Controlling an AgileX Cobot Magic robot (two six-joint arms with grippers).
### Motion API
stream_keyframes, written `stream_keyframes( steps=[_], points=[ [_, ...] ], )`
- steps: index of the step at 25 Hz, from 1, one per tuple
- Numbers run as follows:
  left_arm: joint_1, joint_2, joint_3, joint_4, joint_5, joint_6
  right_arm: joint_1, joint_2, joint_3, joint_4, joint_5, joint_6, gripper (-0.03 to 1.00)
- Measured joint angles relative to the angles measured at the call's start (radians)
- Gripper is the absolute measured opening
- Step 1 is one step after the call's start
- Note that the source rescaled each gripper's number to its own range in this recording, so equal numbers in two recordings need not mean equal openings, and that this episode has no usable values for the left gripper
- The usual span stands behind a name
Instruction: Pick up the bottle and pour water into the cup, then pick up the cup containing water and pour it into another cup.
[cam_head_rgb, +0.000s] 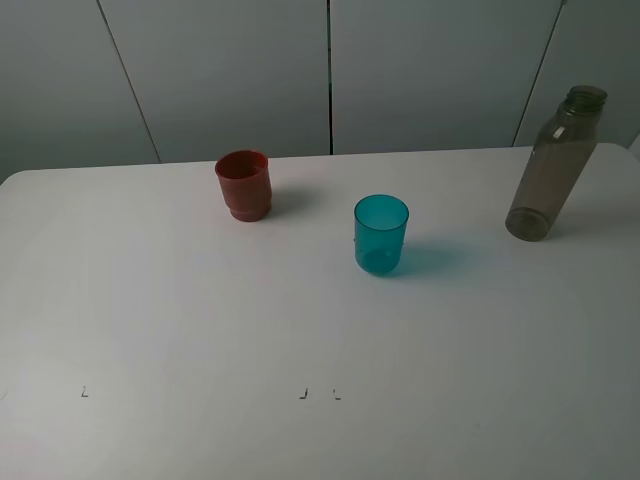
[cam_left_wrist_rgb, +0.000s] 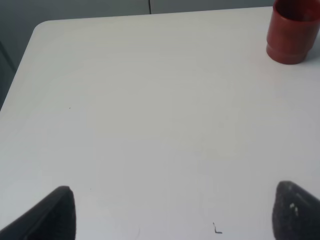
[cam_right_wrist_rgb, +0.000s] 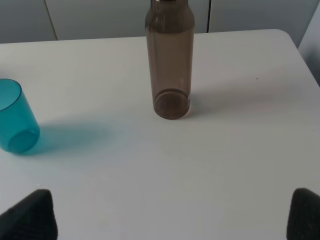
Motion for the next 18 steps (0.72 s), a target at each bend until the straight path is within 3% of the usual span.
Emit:
stream_keyframes(
  steps=[18],
  points=[
    [0.0,0.0,0.0,0.0,0.0,0.0,0.0,0.0,0.0,0.0,0.0,0.0,0.98]
  ],
)
